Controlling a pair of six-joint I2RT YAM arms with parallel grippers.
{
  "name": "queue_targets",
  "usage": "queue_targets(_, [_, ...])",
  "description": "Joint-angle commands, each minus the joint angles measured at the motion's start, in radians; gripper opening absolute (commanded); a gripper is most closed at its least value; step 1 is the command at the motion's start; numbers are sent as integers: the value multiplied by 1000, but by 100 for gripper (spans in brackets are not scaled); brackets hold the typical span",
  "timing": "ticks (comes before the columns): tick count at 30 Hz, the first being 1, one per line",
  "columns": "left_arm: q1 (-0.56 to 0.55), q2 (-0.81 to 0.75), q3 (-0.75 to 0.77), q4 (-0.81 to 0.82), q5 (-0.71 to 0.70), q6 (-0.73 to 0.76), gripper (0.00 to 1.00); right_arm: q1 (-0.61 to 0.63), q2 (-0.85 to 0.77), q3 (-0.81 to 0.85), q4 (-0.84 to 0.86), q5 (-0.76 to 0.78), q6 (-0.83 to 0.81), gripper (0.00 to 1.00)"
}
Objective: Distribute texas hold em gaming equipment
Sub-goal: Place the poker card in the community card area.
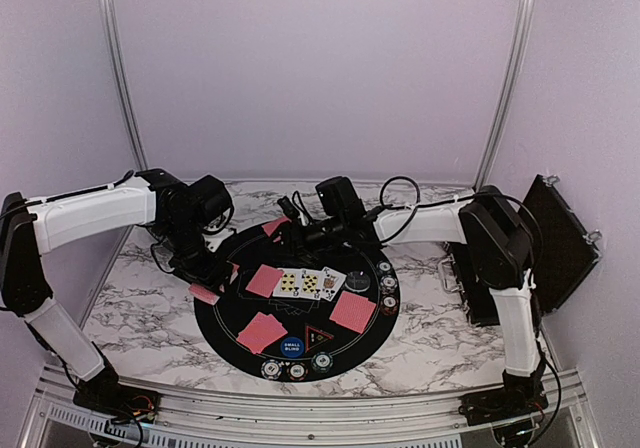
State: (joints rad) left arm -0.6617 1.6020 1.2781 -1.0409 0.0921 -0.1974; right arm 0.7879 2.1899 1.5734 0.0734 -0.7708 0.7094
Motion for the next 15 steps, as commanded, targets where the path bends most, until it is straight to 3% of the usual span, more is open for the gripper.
queue_targets(1, [-10,-12,33,-8,14,12,55,31,17,6,200,-83,150,59])
queue_targets(15, [-21,6,54,-13,14,12,55,76,65,29,265,-114,215,55])
